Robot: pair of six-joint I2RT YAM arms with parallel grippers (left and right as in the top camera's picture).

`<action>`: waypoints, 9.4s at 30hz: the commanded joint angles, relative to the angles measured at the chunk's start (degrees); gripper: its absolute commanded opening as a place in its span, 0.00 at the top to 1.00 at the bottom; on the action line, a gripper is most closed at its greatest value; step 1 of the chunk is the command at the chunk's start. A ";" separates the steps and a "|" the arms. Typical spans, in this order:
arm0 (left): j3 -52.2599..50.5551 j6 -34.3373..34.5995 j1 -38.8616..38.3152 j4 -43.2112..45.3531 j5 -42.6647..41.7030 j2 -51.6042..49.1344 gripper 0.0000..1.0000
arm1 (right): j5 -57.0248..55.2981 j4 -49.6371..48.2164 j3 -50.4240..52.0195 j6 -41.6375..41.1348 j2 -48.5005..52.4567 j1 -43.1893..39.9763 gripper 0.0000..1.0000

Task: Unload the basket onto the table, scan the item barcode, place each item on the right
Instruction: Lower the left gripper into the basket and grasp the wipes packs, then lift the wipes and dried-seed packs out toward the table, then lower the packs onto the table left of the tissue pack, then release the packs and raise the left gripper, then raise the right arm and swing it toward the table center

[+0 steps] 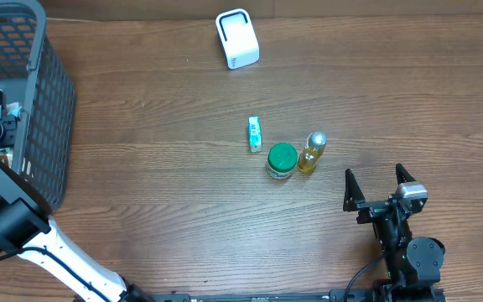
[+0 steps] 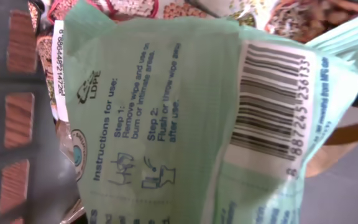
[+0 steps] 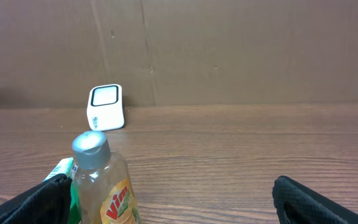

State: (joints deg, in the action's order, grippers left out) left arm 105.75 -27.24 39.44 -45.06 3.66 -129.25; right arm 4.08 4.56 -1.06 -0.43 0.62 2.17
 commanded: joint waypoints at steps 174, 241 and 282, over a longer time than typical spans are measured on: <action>-55.41 60.48 -48.46 7.80 -6.12 34.45 0.61 | -0.20 -0.13 0.61 -0.26 -0.46 -0.26 0.00; -22.16 39.82 -42.03 -5.88 7.02 37.03 0.00 | -0.20 -0.15 0.61 -0.26 -0.46 -0.26 0.00; -22.36 39.87 -42.07 -5.88 6.97 37.03 0.00 | 17.07 -13.90 -1.99 -0.24 -0.46 -0.26 0.00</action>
State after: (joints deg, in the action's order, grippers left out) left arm 82.98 13.30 -2.94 -51.05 9.72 -92.68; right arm 19.42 -9.04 -1.08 -0.45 0.62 2.17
